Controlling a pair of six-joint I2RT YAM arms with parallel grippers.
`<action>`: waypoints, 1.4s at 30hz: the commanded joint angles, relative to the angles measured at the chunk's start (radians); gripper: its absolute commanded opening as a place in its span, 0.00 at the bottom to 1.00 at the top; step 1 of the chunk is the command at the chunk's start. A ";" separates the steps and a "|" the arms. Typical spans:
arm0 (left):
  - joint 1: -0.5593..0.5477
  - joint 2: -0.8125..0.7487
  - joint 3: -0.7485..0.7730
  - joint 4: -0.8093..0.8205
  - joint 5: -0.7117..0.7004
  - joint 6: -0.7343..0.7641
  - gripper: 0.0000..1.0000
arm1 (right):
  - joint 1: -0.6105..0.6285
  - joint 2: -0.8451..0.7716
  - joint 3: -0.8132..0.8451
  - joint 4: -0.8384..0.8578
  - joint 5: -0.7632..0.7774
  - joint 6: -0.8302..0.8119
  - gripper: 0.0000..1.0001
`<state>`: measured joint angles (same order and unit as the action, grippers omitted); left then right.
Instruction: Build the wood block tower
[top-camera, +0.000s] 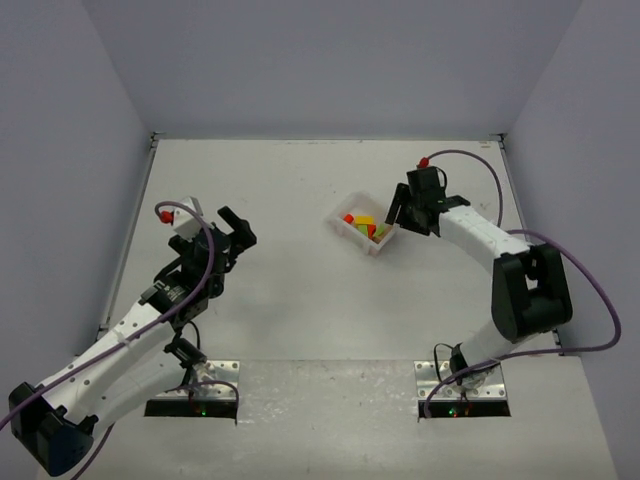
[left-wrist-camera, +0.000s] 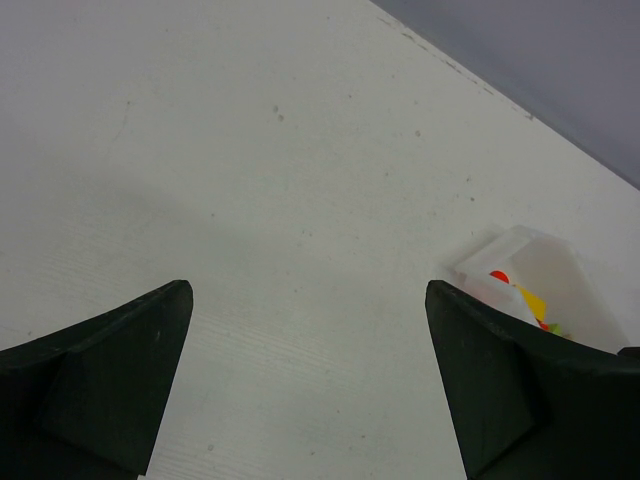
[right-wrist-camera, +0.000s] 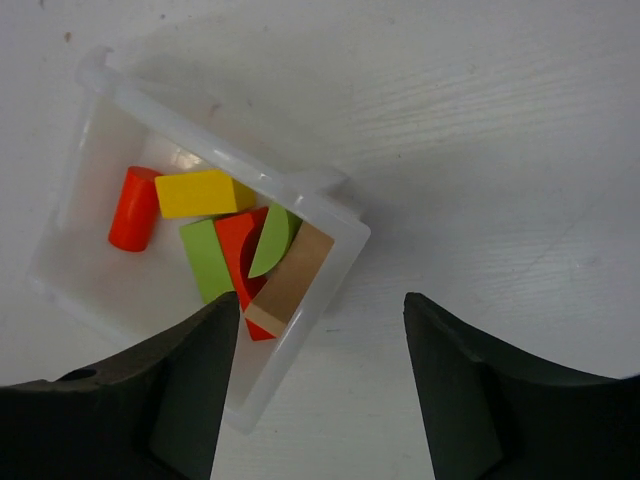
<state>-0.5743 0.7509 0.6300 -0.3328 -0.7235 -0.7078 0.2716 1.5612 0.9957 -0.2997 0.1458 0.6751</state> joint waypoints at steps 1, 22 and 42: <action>0.005 -0.018 -0.009 0.043 -0.018 0.007 1.00 | 0.044 0.105 0.087 -0.017 0.084 0.005 0.55; 0.005 0.056 -0.001 0.074 0.008 0.020 1.00 | 0.198 -0.019 0.181 0.115 0.496 -0.600 0.00; 0.005 0.164 -0.045 0.078 0.148 -0.027 1.00 | 0.393 0.147 0.128 0.693 0.516 -1.588 0.00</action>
<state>-0.5743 0.9100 0.6076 -0.2840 -0.6121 -0.7160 0.6374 1.6788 1.1516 0.1622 0.6048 -0.6873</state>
